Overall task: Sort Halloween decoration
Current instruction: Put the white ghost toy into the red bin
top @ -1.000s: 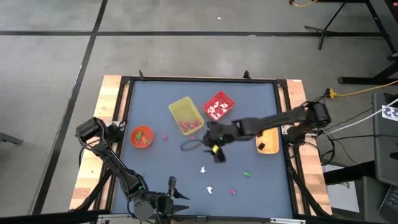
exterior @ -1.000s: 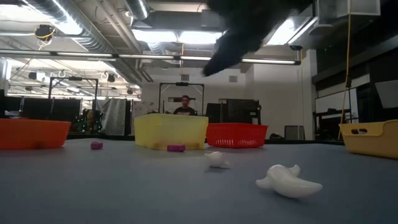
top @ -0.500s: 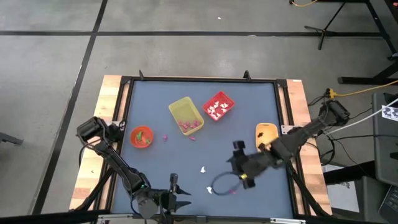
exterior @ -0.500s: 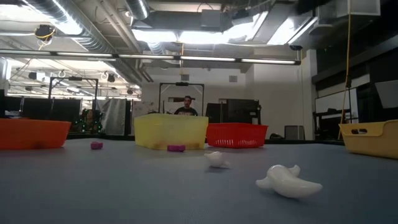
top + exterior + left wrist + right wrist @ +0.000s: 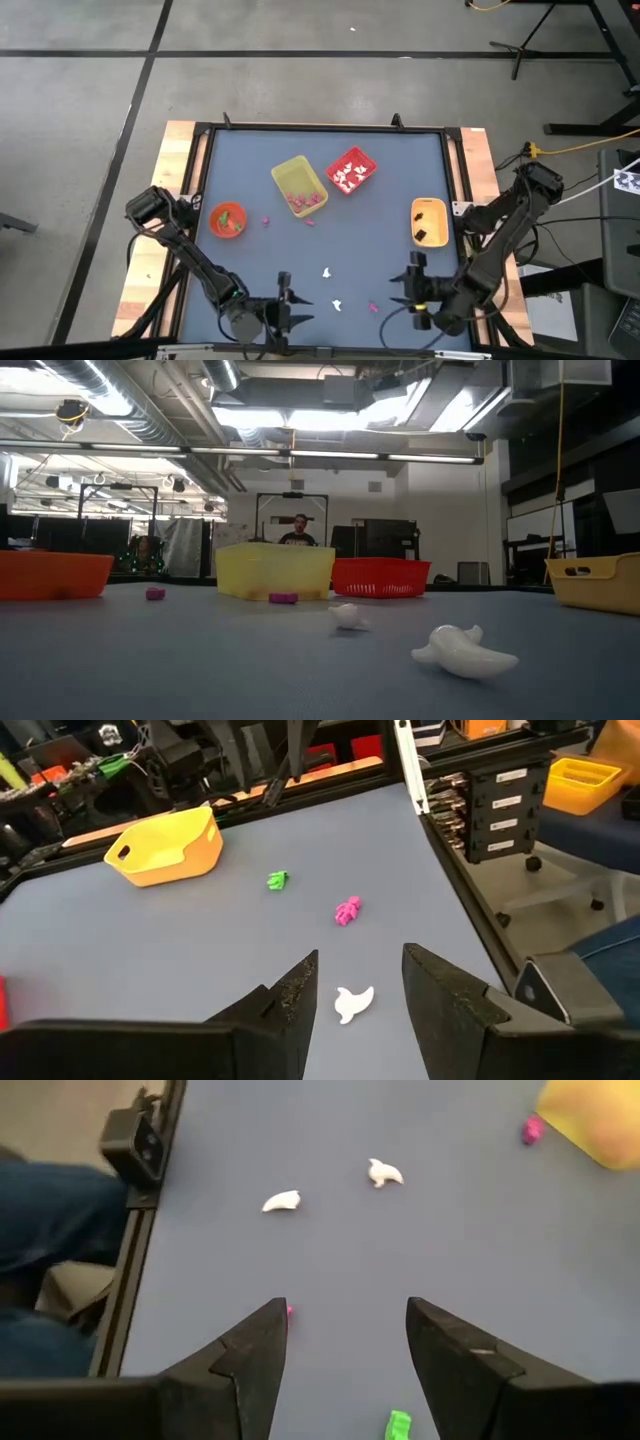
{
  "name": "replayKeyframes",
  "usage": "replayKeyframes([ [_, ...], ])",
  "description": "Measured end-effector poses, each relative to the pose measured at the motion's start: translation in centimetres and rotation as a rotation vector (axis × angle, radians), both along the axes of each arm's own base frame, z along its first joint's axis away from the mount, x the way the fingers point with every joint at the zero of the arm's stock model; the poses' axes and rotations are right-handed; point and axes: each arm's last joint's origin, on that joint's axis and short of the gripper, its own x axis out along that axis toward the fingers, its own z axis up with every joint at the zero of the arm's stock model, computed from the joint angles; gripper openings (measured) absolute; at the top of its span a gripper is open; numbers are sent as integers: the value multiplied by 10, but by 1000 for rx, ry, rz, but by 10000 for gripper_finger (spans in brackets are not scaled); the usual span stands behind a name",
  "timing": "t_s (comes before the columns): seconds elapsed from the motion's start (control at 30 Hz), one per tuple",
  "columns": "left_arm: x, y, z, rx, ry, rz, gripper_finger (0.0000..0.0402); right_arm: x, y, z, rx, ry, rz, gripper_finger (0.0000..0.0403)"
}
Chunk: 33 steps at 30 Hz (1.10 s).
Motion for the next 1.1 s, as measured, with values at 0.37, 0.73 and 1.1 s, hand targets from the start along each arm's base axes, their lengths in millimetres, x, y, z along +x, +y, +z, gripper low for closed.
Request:
replayKeyframes([
  [0.37, 6, 7, 0, 0, 0, 24, 131, 5, 6, -36, 211, -165, -101, 205],
  [0.73, 18, 21, 0, 2, 7, 49, 131, 44, 18, -65, 216, -259, -54, 205],
  [1.1, 35, 45, 0, 71, 15, 100, 132, 62, 36, -88, 249, -328, -28, 205],
])
